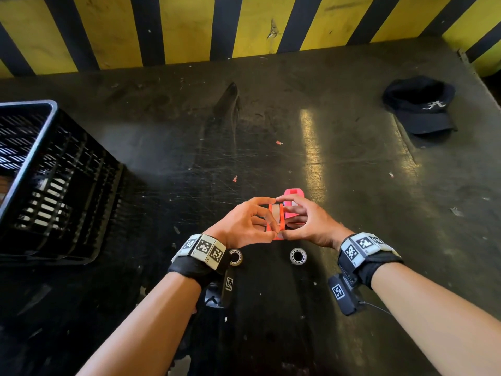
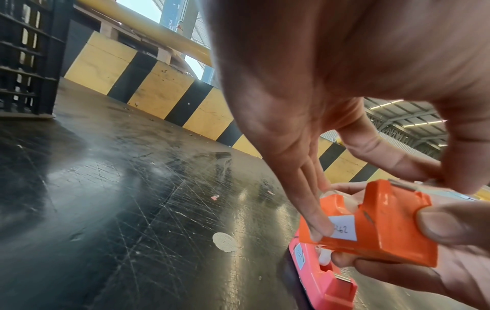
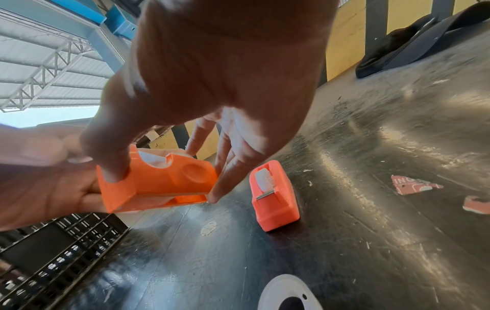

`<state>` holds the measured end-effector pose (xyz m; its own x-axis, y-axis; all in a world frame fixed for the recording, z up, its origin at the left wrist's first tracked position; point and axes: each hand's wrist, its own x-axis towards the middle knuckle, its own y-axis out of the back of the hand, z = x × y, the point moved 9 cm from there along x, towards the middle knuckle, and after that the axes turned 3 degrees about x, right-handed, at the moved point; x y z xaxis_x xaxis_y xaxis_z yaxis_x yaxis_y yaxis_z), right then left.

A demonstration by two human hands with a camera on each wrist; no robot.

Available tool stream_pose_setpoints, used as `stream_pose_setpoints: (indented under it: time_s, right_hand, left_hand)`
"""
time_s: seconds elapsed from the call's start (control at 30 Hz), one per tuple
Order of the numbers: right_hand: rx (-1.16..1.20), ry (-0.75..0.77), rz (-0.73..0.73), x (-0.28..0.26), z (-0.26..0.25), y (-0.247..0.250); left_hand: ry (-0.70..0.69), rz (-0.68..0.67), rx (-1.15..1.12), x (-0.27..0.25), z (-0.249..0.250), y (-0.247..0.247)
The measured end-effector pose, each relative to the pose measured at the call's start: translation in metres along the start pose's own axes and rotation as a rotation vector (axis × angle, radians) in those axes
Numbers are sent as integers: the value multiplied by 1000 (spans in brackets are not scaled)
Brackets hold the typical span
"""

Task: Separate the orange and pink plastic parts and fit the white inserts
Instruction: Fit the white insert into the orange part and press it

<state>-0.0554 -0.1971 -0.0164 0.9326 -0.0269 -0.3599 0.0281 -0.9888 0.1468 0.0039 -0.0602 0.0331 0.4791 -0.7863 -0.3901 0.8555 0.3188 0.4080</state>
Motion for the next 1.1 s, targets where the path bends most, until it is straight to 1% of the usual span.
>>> stream_pose_setpoints:
  time_s: [0.13,0.23,0.37,0.47,0.57,0.7,0.97,1.1]
  right_hand:
    - [8,4,29,1,-3,3]
    - [5,9,22,1,-6,2]
    - [17,15,26,1,-10,3]
    - [4,11,6,2,-13,2]
    - [1,12,9,1,-15,1]
    - [5,1,12,2,-14,0]
    - [22,-84,-78,-1,-13,-4]
    - [40,-96,-88,-2,-12,-4]
  left_hand:
    - [-32,2,-24,-2,3,0]
    - [-20,18,-77,-3,0,4]
    - [-16,95,-176,-4,-7,14]
    - [30,130,-198,-3,-10,17]
    - [44,95,-139,-3,-10,15]
    - [27,61,-145,-4,-12,12]
    - [53,24,-112,-6,-17,9]
    - [49,40,-74,-5,-17,9]
